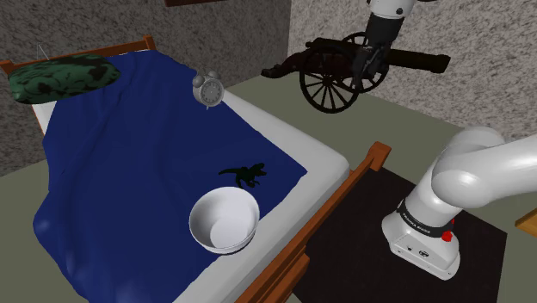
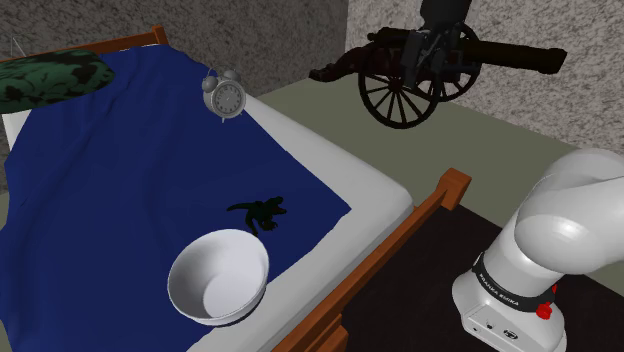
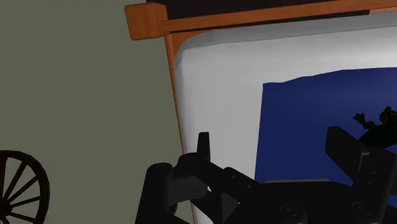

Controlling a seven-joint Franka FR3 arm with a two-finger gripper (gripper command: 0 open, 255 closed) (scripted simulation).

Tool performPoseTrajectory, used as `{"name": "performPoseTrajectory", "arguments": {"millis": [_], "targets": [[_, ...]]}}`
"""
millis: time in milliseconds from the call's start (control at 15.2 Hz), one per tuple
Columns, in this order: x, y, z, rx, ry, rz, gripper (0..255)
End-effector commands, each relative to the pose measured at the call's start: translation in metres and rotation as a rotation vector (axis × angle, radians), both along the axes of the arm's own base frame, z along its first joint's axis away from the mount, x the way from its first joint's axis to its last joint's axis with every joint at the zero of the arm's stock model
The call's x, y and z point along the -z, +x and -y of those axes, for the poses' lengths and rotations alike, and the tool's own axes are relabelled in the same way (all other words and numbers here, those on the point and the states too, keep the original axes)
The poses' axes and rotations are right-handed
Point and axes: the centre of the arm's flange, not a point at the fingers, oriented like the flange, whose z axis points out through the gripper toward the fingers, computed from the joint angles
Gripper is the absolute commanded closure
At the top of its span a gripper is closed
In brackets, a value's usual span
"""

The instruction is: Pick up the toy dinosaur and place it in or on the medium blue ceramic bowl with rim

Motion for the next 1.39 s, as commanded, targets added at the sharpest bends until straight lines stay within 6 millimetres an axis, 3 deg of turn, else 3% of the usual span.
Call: {"name": "performPoseTrajectory", "arguments": {"millis": [0, 660, 1320], "targets": [[0.0, 0.0, 0.0, 0.0, 0.0, 0.0, 0], [0.068, 0.097, -0.08, -0.098, 0.009, -0.126, 0], [0.146, 0.177, -0.169, -0.196, 0.017, -0.251, 0]]}}
